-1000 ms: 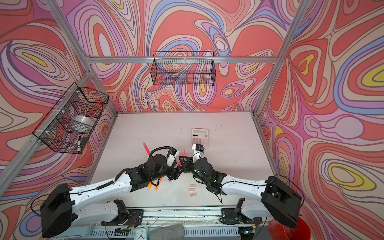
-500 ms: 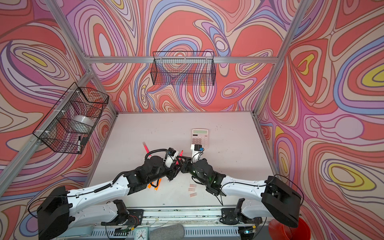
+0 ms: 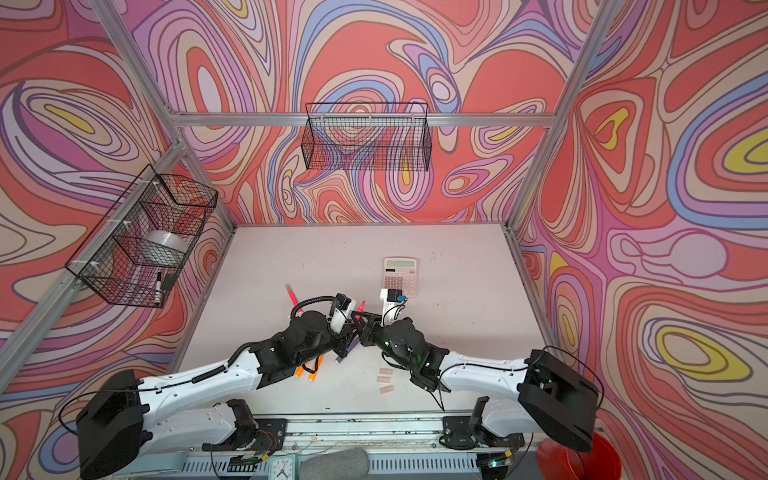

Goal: Insert the pens into the pen caps
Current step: 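Open the right gripper and move it over the loose pink caps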

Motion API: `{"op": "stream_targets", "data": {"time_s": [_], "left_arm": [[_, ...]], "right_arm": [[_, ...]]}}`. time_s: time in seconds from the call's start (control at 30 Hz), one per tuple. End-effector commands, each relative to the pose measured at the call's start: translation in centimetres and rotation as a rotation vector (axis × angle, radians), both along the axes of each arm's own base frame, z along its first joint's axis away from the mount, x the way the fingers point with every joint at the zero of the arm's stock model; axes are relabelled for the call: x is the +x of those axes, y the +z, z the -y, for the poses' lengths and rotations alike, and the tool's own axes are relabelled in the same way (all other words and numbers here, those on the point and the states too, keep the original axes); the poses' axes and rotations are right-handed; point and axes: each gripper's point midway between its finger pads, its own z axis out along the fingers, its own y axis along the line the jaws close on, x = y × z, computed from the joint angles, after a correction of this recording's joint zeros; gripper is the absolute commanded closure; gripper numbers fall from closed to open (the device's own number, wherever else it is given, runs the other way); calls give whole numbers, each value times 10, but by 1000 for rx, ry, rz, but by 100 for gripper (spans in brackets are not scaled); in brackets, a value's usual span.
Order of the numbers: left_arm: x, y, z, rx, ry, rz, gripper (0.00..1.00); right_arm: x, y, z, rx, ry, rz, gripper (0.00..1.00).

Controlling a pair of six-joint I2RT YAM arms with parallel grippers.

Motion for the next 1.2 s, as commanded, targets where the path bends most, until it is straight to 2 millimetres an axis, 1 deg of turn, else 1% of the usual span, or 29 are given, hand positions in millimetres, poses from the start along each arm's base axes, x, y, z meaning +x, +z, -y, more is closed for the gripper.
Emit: {"op": "stream_targets", "data": {"time_s": [0.0,0.03,0.1,0.17,0.23,0.27,0.33,0.4,0.43,0.53,0.63,0.7,0.8,0.87,0.97,1.17], "left_arm": [[12,20,2,-41,44,65,100],[14,19,0,-39,56,65,100],[19,18,-5,-47,83,79,100],[24,17,-13,-61,113,95,100],[31,17,-22,-78,147,104,100],[31,9,-28,-68,162,105,100],[32,5,-35,-72,178,141,100],[30,8,-37,-101,157,207,100],[25,10,-35,-113,125,242,100],[17,13,-31,-116,55,300,100],[0,11,-18,-104,-92,362,100],[-7,14,-20,-141,-111,421,100],[-16,12,-26,-177,-123,484,100],[-17,8,-25,-176,-136,478,100],[-17,0,-21,-150,-158,448,100],[-14,-1,-23,-140,-132,444,100]], "right_arm": [[-8,-5,-5,-38,34,-15,56],[-7,-6,-1,-52,21,-15,50],[-5,-7,13,-88,-28,-20,42],[-3,-9,30,-121,-87,-28,39],[-2,-11,47,-149,-138,-37,38],[-2,-13,56,-171,-164,-43,38],[-2,-17,71,-202,-207,-56,38],[-2,-24,83,-232,-239,-71,39],[-2,-29,90,-251,-257,-84,38],[-2,-48,104,-322,-297,-135,38],[-1,-69,108,-368,-299,-194,39],[0,-84,109,-404,-297,-232,39],[6,-105,109,-442,-285,-299,42],[10,-117,108,-462,-274,-335,44],[14,-129,107,-488,-278,-362,46],[19,-150,104,-546,-285,-402,46]]}}
